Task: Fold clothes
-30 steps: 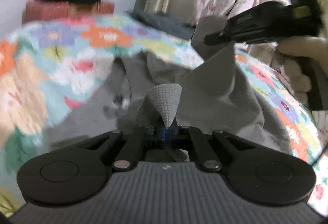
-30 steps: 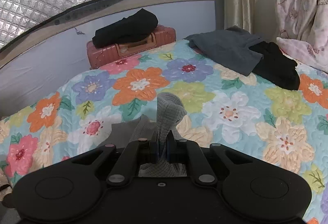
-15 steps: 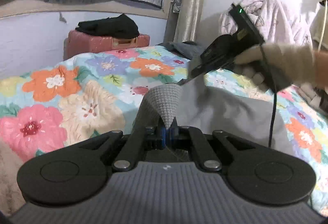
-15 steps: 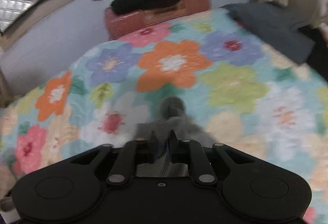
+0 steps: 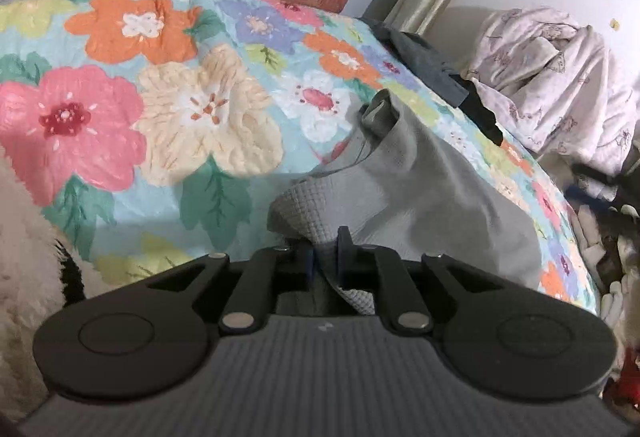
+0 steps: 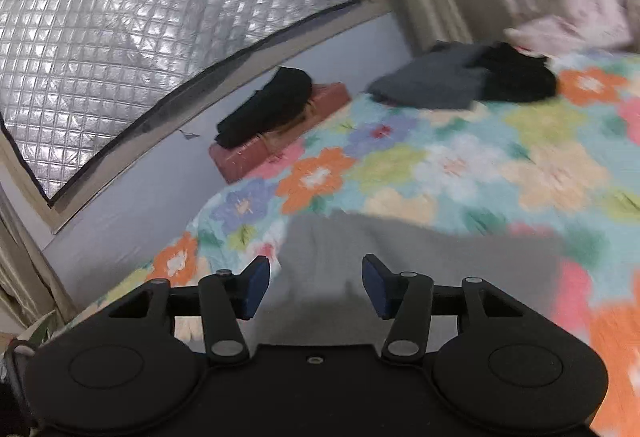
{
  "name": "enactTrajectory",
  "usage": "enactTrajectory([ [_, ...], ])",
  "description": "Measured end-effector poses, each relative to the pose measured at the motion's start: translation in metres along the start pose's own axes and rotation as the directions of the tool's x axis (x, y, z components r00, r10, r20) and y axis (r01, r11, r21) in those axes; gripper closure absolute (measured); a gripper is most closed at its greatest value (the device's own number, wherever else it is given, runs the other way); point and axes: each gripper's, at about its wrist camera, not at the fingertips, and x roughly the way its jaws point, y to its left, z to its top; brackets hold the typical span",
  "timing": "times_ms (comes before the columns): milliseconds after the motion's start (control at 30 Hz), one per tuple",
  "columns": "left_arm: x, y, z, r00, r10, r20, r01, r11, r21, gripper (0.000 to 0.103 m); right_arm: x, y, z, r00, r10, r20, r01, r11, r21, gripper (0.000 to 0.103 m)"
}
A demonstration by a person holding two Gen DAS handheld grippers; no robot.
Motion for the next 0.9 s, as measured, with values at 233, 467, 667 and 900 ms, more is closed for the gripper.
enactTrajectory([
  [233, -0.018, -0.004, -0.004, 0.996, 0.007, -0.086, -0.001, 0.997, 0.079, 0.095, -0.029, -0.019, -0.042, 1.0, -0.006, -0.027, 0.006, 1.0, 0.006, 0.047],
  [467, -0.035, -0.002, 0.014, 0.997, 0.029, -0.07, -0.028, 0.999, 0.019, 0.08, -0.078, -0.026, -0.069, 0.999, -0.043, -0.026, 0.044, 0.998, 0.043, 0.047],
  [667, -0.047, -0.003, 0.032, 0.999, 0.034, -0.022, -0.032, 0.998, 0.05, 0.071, -0.127, -0.031, -0.086, 0.99, -0.136, -0.046, 0.138, 0.99, 0.037, 0.047],
  [900, -0.066, -0.013, 0.083, 0.982, 0.089, 0.165, -0.13, 0.957, 0.26, 0.065, -0.223, -0.036, -0.074, 0.964, -0.261, 0.049, 0.257, 0.964, 0.069, 0.047],
])
